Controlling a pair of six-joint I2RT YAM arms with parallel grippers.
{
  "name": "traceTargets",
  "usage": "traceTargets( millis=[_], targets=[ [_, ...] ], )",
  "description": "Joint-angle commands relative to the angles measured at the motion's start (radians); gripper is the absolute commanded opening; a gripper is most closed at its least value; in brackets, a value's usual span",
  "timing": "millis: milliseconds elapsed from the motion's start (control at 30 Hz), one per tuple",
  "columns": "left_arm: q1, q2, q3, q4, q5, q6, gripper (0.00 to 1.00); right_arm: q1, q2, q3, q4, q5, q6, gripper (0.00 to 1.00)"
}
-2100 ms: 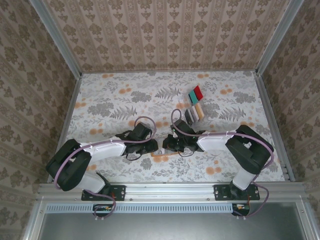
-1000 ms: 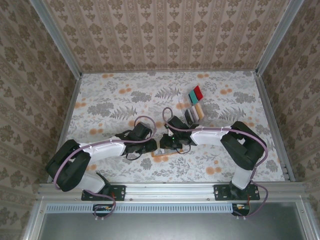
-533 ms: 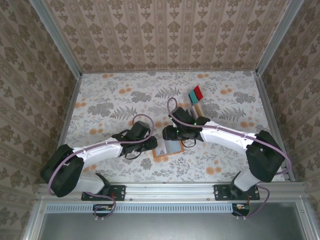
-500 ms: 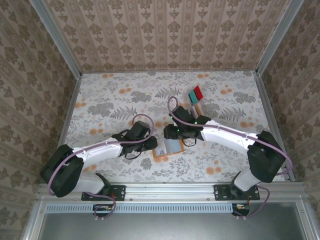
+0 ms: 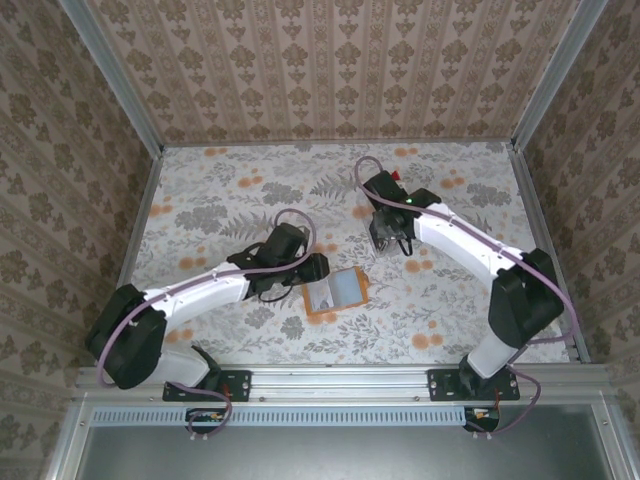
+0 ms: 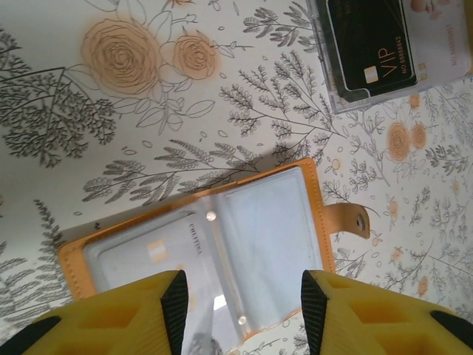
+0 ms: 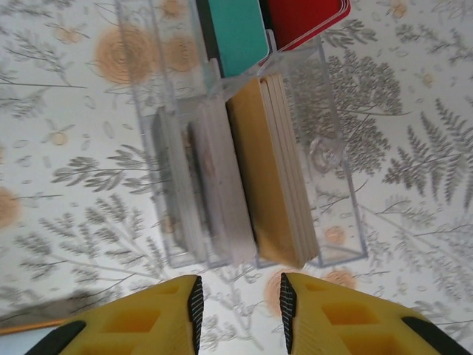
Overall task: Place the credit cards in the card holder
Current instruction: Pick up the credit card from the storage box.
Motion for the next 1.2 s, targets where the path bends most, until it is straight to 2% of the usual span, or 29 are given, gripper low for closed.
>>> traceTargets(
  millis=[0,133,433,633,1033,1167],
  targets=[
    [-0.008,0.030,0.032,0.005,0.026,0.026,0.48,-0.001,0.054,0.064,-0.082,0.129,-0.081,0.36],
    [-0.010,0.048,0.043,0.006,0.037,0.029,0.49,-0.011,0.110,0.109,-0.088,0.178,-0.110,0.37],
    [-0.008,0.073,0.060,0.002,0.047,0.036,0.50,-0.041,0.235,0.187,-0.089,0.172,-0.165,0.35],
    [-0.008,0.086,0.069,0.003,0.052,0.036,0.51,-0.042,0.294,0.206,-0.090,0.228,-0.186,0.35],
    [-0.008,0.102,0.074,0.005,0.055,0.033,0.51,-0.041,0.276,0.191,-0.080,0.351,-0.208,0.34],
    [-0.008,0.101,0.072,0.006,0.055,0.033,0.51,-0.042,0.271,0.186,-0.077,0.360,-0.222,0.27]
  ],
)
